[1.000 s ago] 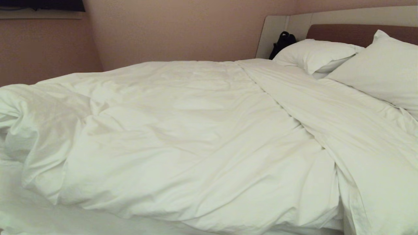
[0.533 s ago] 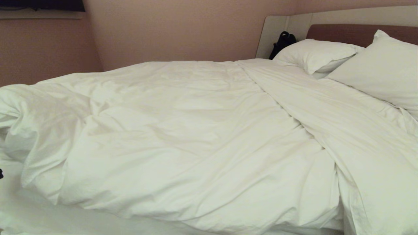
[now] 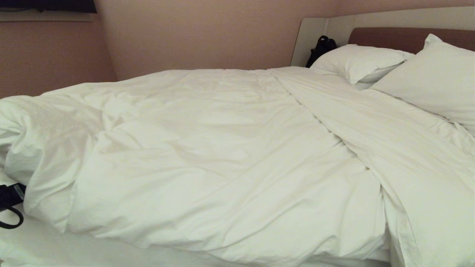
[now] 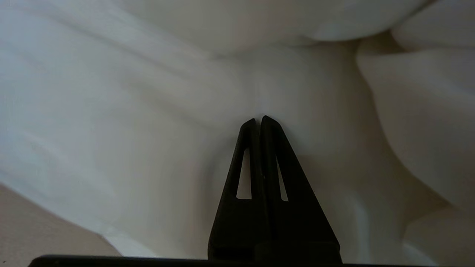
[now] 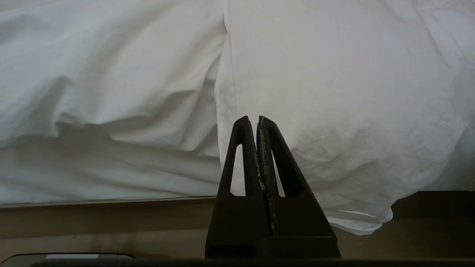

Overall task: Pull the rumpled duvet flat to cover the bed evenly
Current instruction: Flatten the corners of the folded blanket

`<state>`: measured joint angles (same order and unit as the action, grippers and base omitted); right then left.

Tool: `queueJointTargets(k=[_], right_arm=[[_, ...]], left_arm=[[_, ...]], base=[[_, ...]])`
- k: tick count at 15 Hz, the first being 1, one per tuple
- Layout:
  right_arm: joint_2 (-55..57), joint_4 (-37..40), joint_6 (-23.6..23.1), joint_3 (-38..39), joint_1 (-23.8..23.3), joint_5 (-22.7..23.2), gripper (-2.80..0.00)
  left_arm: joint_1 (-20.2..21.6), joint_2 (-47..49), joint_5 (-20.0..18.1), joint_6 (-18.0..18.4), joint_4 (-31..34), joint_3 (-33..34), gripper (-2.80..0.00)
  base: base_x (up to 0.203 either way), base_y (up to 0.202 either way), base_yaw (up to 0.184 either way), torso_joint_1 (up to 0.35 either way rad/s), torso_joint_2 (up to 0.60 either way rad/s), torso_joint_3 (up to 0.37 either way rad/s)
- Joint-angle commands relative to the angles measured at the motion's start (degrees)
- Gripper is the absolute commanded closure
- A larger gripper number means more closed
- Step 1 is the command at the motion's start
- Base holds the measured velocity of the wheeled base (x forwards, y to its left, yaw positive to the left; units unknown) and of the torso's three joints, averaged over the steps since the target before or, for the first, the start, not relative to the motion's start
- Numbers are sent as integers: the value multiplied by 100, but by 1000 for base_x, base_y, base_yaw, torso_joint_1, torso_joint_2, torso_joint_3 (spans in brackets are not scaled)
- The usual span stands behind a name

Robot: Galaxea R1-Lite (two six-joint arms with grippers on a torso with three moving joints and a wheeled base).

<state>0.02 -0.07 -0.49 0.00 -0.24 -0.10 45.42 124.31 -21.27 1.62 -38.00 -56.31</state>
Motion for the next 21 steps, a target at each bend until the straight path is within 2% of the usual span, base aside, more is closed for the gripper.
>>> queueJointTargets(k=[1, 3, 9, 13, 18, 21], right_arm=[[-2, -1, -4, 0, 0, 1, 0], [-2, -1, -4, 0, -2, 1, 0], [-2, -1, -4, 0, 7, 1, 0], [-2, -1, -4, 0, 6, 1, 0], [-2, -1, -4, 0, -2, 1, 0], [-2, -1, -4, 0, 5, 1, 0]], left_arm=[[-146, 210, 5, -11, -15, -20, 0], [-243, 282, 132, -4, -94, -41, 0], [-597, 210, 89, -171, -94, -610, 0], [-831, 323, 123, -690, 104, -1564, 0], [-1013, 367, 122, -1580, 1344, -3100, 0], [-1097, 480, 151, -1562, 1444, -3315, 0]], base=[[0, 0, 0, 0, 0, 0], [0, 0, 0, 0, 0, 0], [0, 0, 0, 0, 0, 0], [0, 0, 0, 0, 0, 0], [0, 0, 0, 0, 0, 0], [0, 0, 0, 0, 0, 0]])
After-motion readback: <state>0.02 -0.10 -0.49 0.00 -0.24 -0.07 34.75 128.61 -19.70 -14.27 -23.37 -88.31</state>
